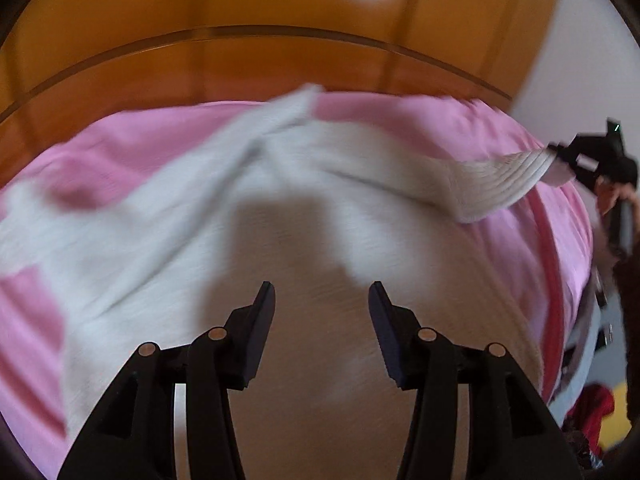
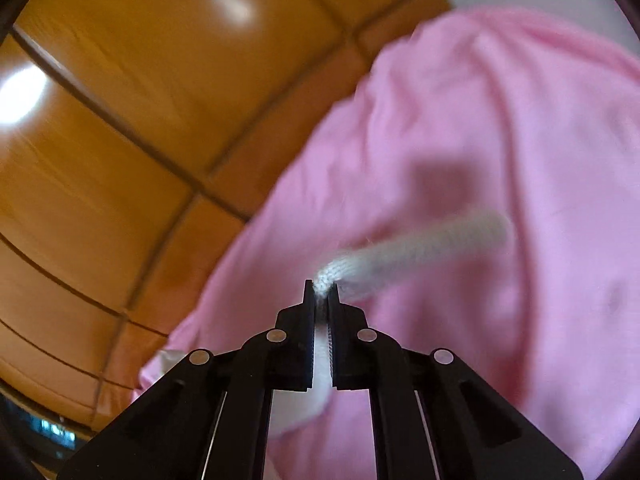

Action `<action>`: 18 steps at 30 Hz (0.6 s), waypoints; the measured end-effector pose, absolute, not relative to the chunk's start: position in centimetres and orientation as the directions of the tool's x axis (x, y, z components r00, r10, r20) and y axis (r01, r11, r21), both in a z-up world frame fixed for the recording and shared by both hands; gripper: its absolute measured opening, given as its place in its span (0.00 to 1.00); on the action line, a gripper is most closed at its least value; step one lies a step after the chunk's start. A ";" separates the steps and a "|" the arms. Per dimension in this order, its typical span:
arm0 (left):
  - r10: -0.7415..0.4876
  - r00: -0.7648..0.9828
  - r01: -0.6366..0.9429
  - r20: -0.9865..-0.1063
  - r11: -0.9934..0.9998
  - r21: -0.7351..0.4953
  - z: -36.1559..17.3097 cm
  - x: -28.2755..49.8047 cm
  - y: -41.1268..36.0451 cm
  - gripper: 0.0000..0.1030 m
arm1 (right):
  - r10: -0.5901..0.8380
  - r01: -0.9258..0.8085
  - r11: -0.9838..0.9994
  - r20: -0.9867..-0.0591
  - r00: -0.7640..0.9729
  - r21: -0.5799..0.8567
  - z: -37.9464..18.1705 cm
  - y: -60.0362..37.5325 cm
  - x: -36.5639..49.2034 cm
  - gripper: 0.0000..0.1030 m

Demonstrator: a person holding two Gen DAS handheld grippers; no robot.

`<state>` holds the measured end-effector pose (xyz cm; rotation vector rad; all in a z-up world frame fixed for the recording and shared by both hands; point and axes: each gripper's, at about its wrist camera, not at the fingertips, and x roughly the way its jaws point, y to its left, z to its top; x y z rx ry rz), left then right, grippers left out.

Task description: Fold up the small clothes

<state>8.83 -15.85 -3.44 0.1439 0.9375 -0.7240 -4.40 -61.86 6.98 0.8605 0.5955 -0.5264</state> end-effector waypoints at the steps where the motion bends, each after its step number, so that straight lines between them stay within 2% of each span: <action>1: -0.510 0.365 0.640 -0.779 0.745 -0.188 -3.6 8.8 -16.9 0.47 | -0.210 0.651 0.536 -0.663 0.719 0.537 7.8 -62.0 -5.7 0.05; 5: -0.535 0.295 0.704 -0.791 0.682 -0.199 -4.3 9.1 -21.5 0.47 | -0.277 0.704 0.503 -0.678 0.681 0.501 8.5 -63.8 -8.6 0.04; 8: -0.508 0.272 0.716 -0.818 0.674 -0.181 -5.3 10.2 -24.6 0.47 | -0.283 0.732 0.485 -0.707 0.649 0.478 6.9 -64.6 -8.6 0.04; 18: -0.457 0.287 0.671 -0.842 0.723 -0.164 -5.9 15.3 -30.3 0.49 | -0.271 0.824 0.373 -0.799 0.537 0.427 2.1 -73.1 -2.5 0.04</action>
